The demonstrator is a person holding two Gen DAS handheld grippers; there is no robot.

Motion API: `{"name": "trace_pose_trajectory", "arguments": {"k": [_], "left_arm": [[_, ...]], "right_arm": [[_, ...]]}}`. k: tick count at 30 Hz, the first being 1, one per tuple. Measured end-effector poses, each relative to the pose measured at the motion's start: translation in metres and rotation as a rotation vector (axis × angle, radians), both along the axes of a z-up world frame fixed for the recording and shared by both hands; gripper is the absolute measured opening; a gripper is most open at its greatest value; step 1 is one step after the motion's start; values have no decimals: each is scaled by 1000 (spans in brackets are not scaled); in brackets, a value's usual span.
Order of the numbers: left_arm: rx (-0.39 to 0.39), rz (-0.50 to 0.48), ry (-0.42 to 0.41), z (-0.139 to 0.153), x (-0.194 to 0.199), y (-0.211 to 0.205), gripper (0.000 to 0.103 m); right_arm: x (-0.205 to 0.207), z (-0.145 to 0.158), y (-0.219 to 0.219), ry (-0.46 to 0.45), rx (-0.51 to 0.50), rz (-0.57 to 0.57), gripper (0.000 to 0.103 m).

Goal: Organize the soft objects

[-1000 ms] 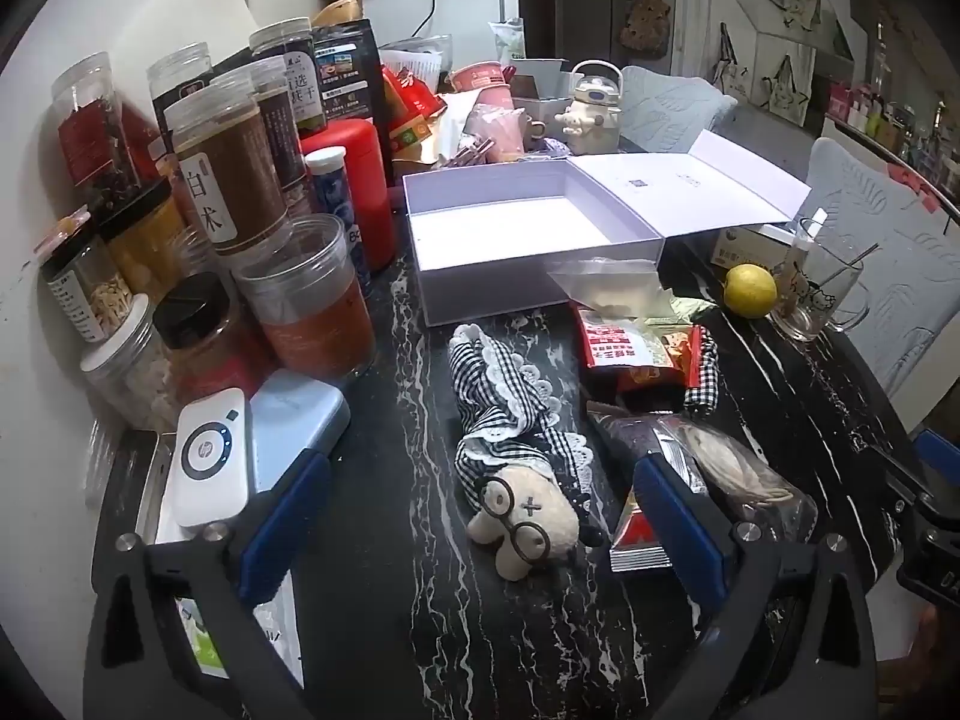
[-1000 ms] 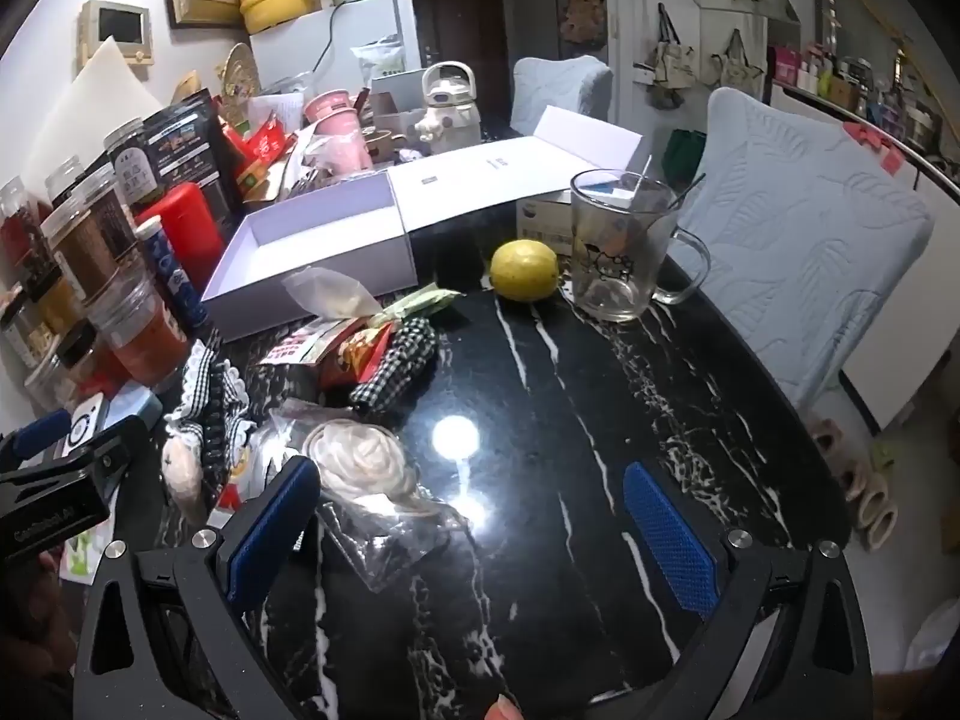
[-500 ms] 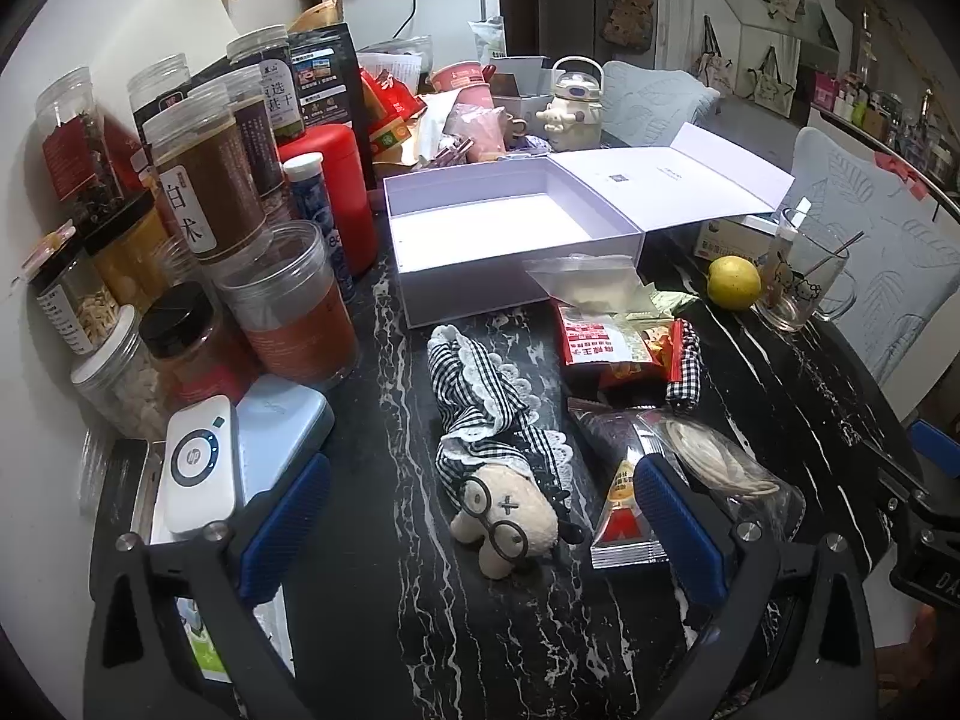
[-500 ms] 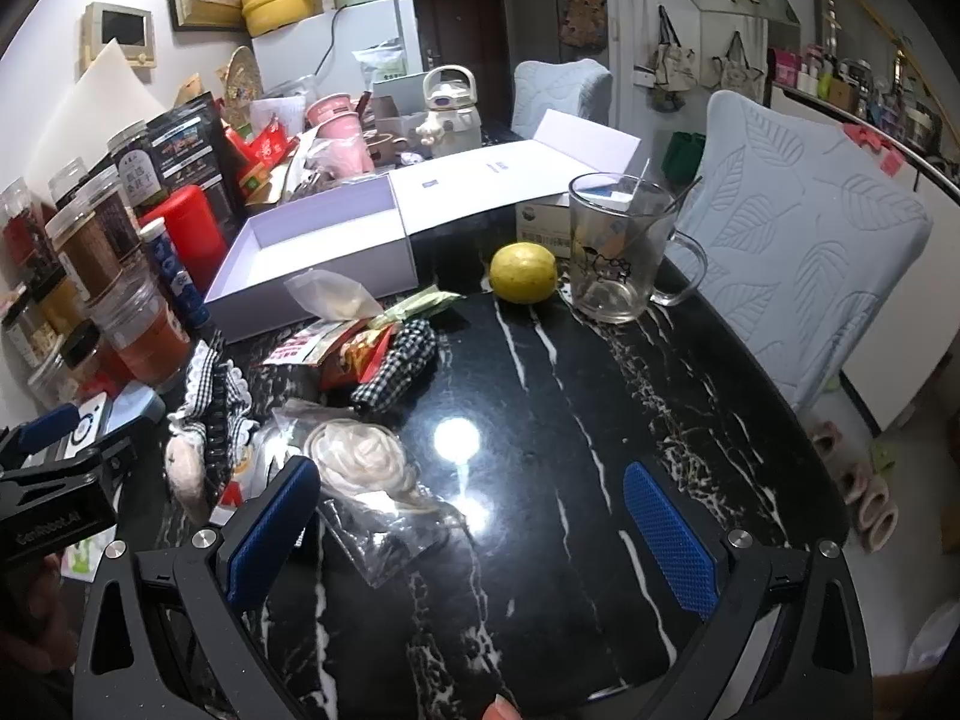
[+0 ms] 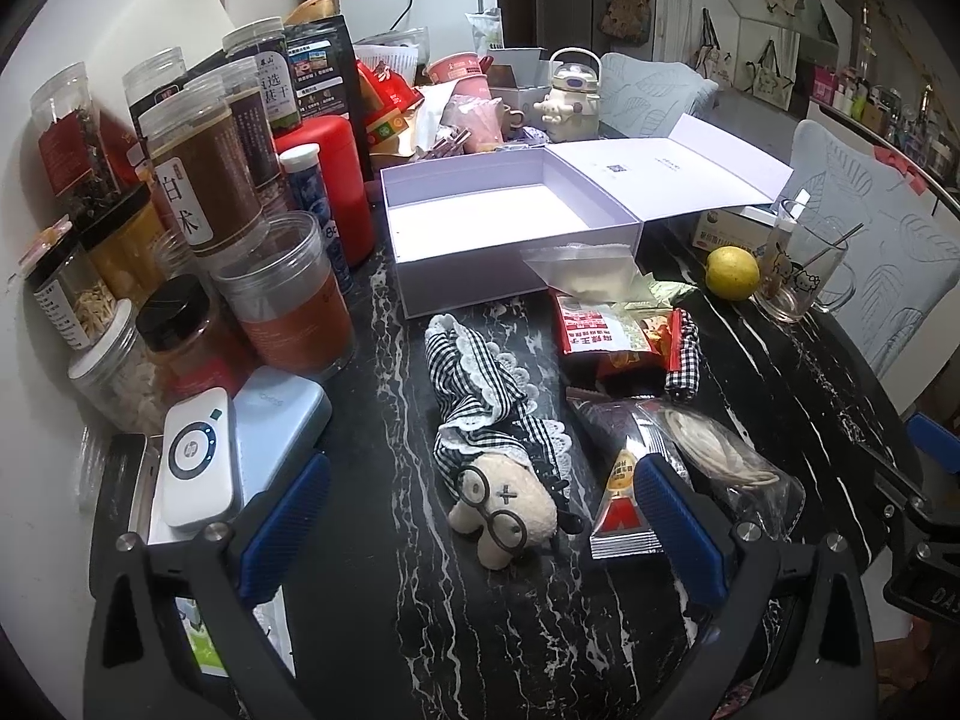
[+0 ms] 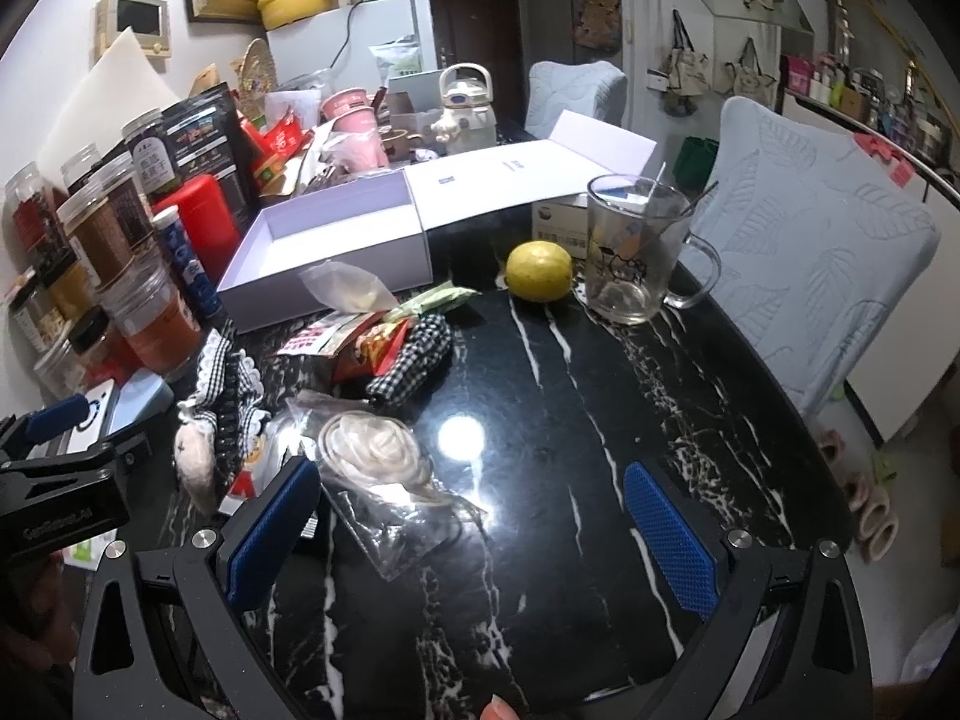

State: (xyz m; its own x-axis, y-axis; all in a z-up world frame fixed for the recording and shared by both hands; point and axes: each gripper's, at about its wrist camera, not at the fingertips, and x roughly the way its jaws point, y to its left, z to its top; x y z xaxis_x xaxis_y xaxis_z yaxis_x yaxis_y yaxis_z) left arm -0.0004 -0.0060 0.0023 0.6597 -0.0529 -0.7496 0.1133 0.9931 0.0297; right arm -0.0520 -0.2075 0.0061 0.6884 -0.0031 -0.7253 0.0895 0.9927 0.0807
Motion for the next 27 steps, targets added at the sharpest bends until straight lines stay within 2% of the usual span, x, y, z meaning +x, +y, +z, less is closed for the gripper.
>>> {"name": "trace_pose_trajectory", "arguments": {"k": [27], "left_arm": [[-2, 1, 11, -1, -1, 0, 103]], "right_arm": [[0, -3, 1, -1, -1, 10, 103]]}}
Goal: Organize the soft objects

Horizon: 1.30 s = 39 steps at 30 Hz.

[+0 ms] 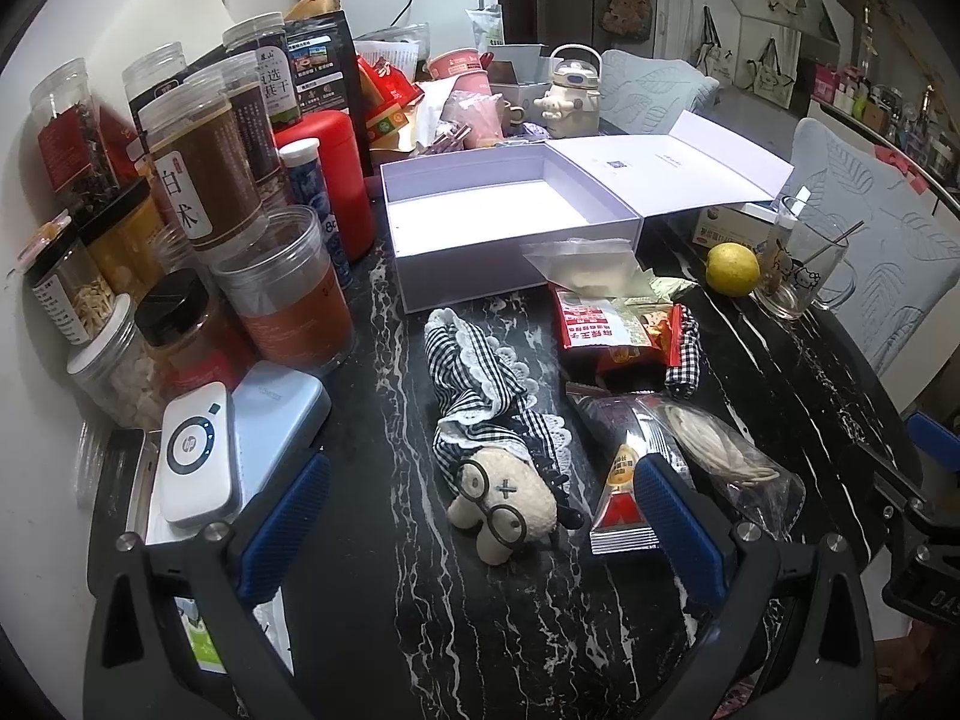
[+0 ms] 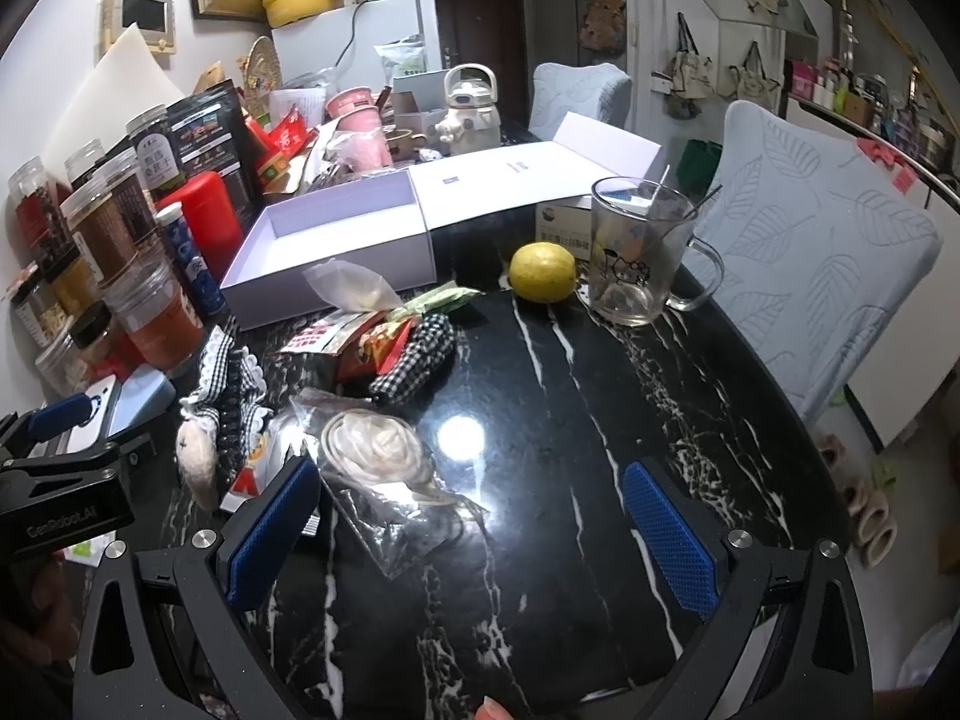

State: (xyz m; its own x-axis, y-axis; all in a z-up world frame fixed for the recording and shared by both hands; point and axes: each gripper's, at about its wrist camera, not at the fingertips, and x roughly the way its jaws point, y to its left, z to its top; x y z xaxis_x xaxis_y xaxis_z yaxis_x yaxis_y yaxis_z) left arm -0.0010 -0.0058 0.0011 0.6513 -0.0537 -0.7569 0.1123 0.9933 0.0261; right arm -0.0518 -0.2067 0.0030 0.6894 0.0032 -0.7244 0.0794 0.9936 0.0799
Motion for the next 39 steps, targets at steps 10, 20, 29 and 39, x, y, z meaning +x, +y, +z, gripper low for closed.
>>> {"name": "trace_pose_trajectory", "arguments": {"k": [10, 20, 29, 39], "left_arm": [[-4, 4, 2, 0, 0, 1, 103], [-5, -9, 8, 1, 0, 0, 103], [-9, -16, -1, -1, 1, 0, 103], [-53, 0, 62, -18, 5, 16, 103]], "right_arm": [[1, -1, 0, 7, 3, 7, 103], [3, -2, 1, 13, -5, 25, 103], [6, -6, 10, 24, -4, 49, 103], [12, -21, 26, 46, 24, 125, 103]]}}
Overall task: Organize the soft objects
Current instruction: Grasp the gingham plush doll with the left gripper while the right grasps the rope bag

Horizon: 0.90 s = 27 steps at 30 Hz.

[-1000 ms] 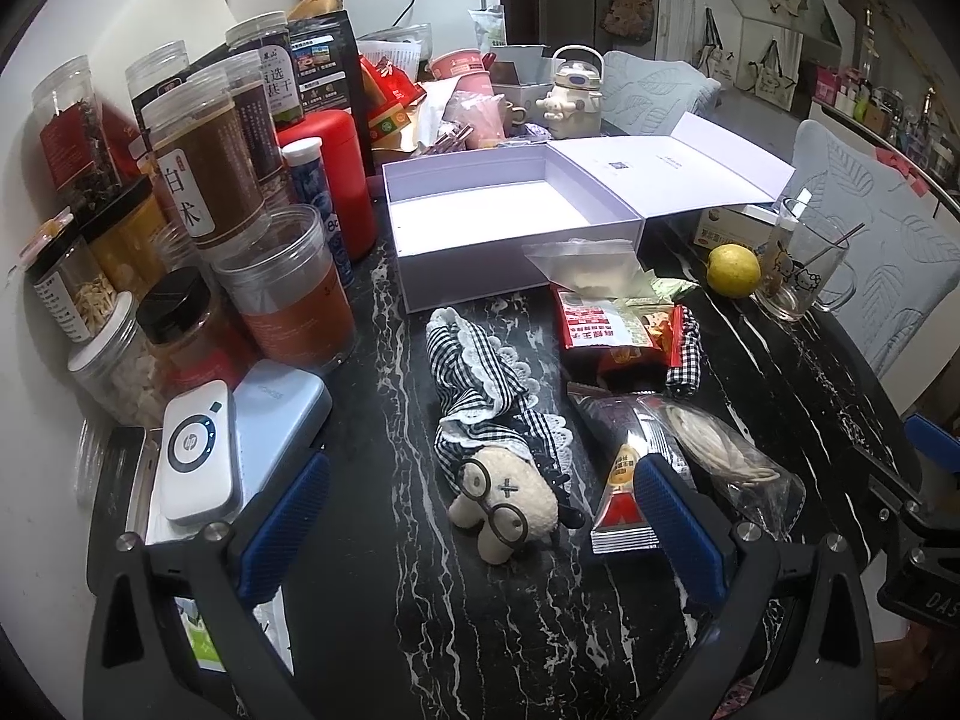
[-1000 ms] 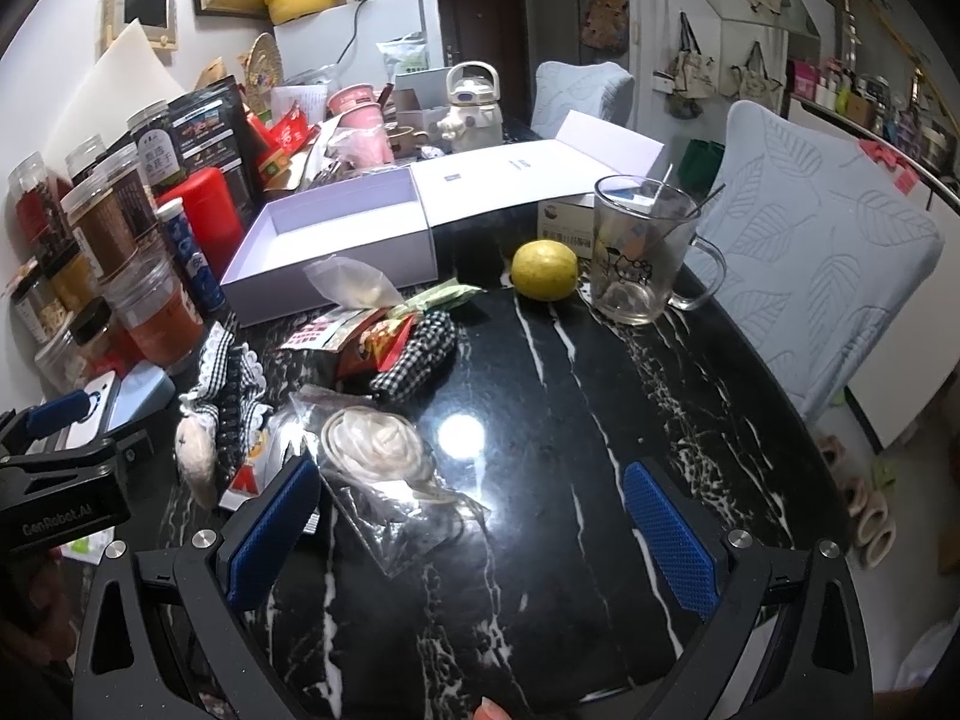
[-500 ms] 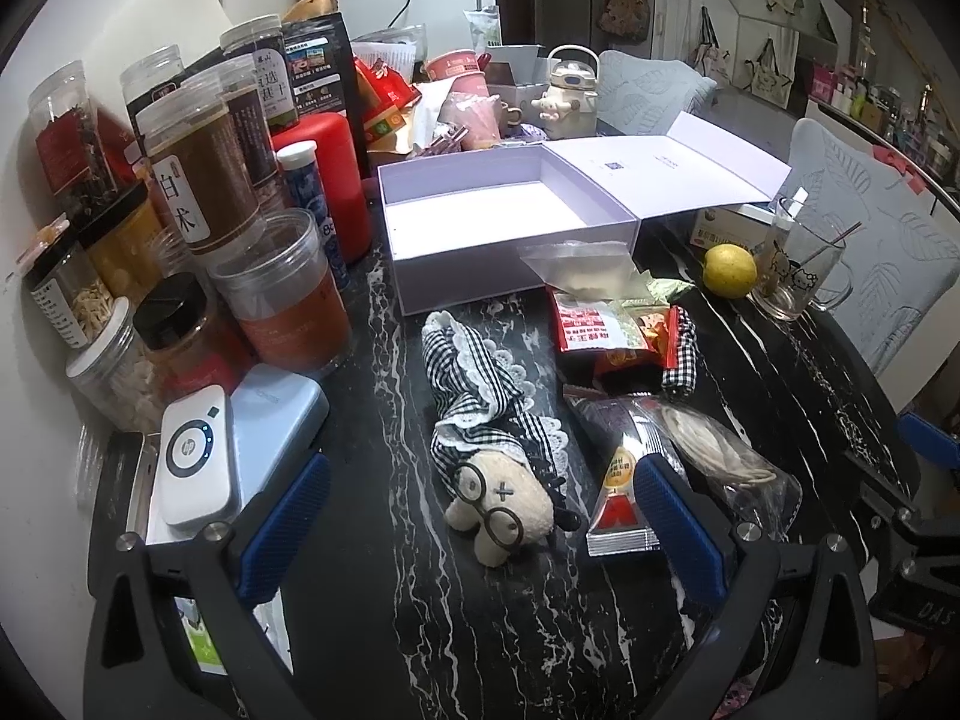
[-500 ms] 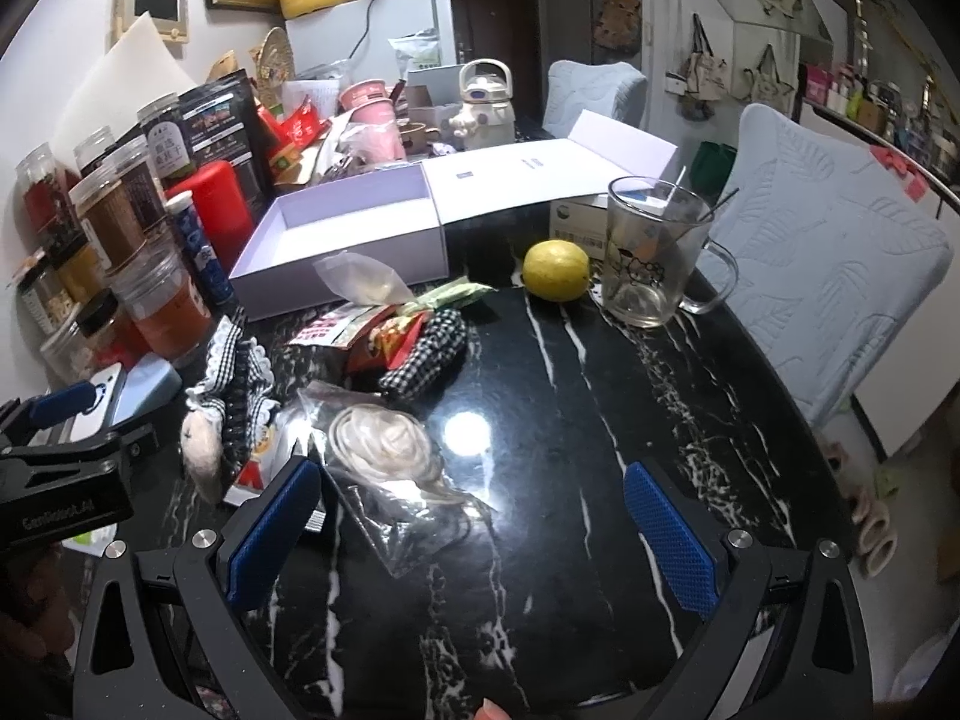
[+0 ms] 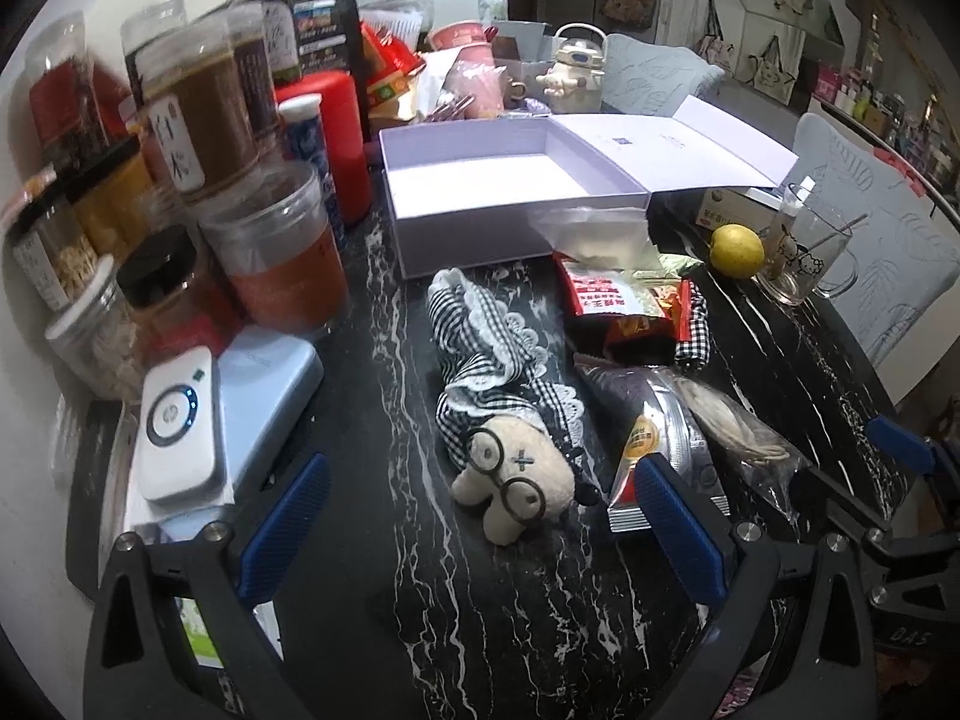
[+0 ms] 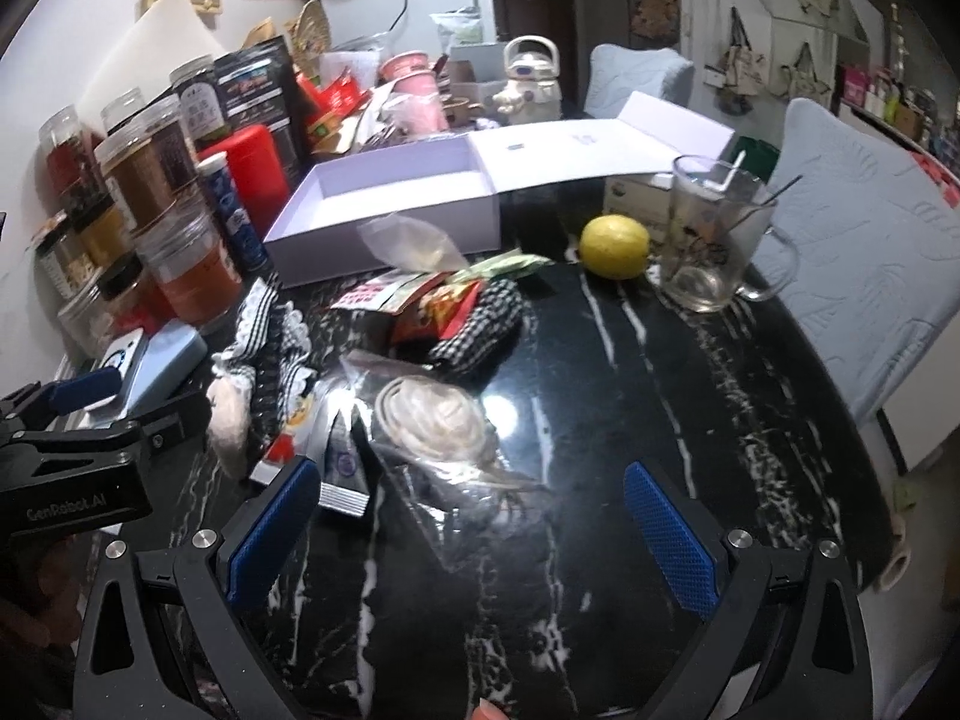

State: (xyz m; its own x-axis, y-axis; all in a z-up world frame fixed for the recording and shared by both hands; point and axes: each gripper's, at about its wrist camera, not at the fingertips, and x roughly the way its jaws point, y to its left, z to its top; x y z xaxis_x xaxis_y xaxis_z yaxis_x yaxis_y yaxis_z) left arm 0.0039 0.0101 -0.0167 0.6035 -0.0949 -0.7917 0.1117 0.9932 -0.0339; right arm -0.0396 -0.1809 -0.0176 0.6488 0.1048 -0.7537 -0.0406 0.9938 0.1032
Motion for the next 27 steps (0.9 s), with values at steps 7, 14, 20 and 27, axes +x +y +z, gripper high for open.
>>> {"name": "trace_pose_trajectory", "arguments": {"k": [7, 14, 20, 27], "left_arm": [[-20, 30, 35, -10, 9, 8, 103], [-82, 24, 105, -25, 31, 10, 103], [-76, 15, 153, -38, 54, 6, 103], [-69, 5, 209, -54, 78, 5, 103]], "right_arm": [[14, -15, 2, 15, -43, 12, 100], [36, -39, 0, 109, -19, 43, 97], [54, -49, 4, 139, -27, 63, 86], [72, -64, 8, 200, -12, 88, 73]]}}
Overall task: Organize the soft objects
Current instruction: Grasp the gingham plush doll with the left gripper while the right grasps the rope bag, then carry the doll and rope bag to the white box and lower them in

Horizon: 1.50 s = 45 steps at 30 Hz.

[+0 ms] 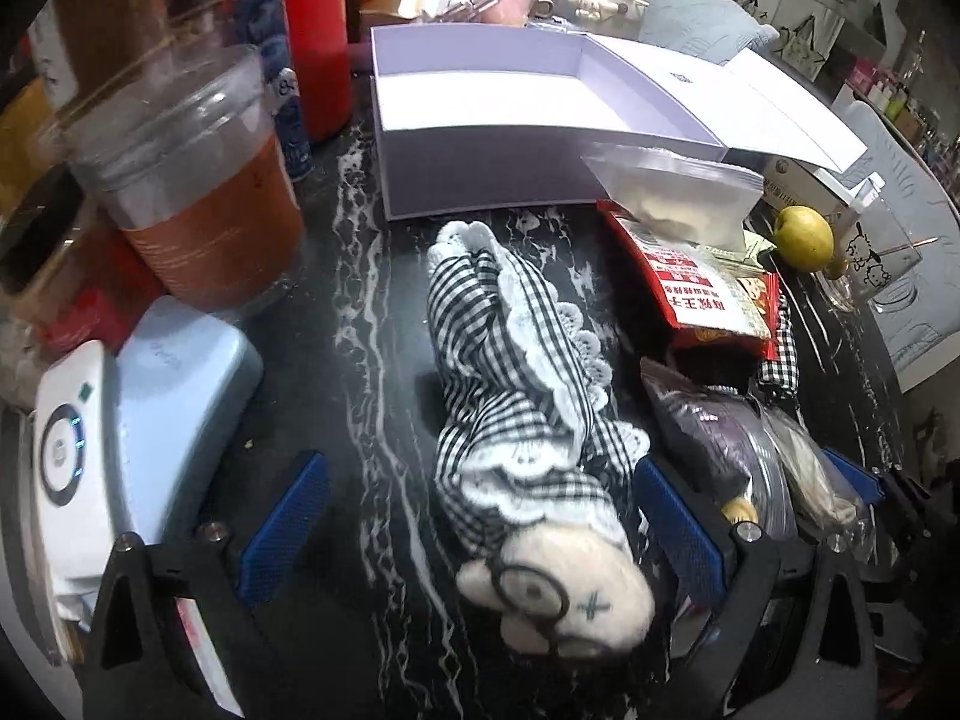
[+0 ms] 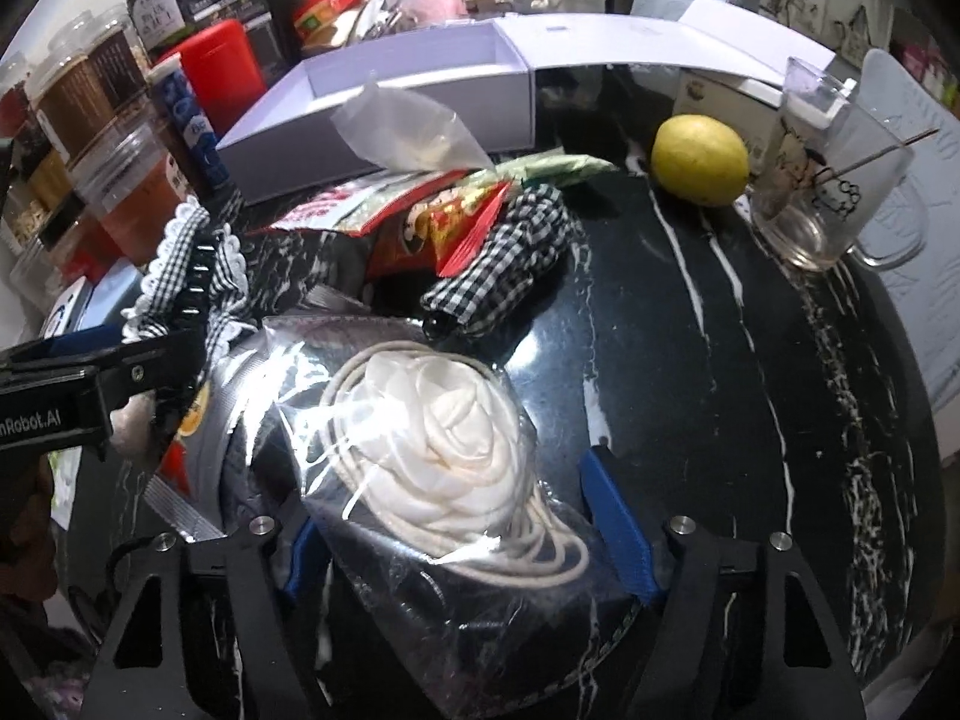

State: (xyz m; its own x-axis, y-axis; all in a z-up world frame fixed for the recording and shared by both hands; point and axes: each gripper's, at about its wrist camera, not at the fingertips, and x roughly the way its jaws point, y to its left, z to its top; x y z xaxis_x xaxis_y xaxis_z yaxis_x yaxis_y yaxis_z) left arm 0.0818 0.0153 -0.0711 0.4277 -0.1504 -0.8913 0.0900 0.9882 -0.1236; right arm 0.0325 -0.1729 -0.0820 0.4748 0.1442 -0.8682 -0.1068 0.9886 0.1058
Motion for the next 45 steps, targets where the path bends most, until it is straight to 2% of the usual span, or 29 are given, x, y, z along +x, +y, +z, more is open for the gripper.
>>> {"name": "trace_pose_trajectory", "arguments": {"k": [4, 8, 10, 13, 15, 18, 24, 27, 36, 45], "left_arm": [[-39, -13, 38, -8, 10, -1, 103], [-87, -42, 76, -15, 15, -6, 103], [-73, -57, 62, -14, 15, -11, 100], [-43, -64, 37, -12, 14, -19, 84], [-27, -63, 17, -10, 11, -21, 61], [-74, -54, 9, -9, 7, -20, 52], [-128, -57, 12, -7, -7, -14, 48], [-109, -50, -32, 3, -18, -14, 48], [-127, -57, -135, 36, -41, -5, 48], [-112, -95, -227, 64, -50, -1, 48]], "right_arm": [[7, -1, 3, 12, -26, 29, 68], [12, -1, 6, 13, -55, 45, 56], [13, -1, 7, 8, -79, 48, 50], [14, -1, 7, 3, -84, 43, 46], [12, 0, 5, 0, -78, 41, 41], [3, 3, -2, -24, -59, 42, 33], [-20, 14, -10, -67, -21, 37, 28], [-28, 17, -9, -80, -18, 36, 27], [-48, 31, -14, -137, 54, 54, 23], [-44, 55, -5, -196, 81, 129, 23]]}}
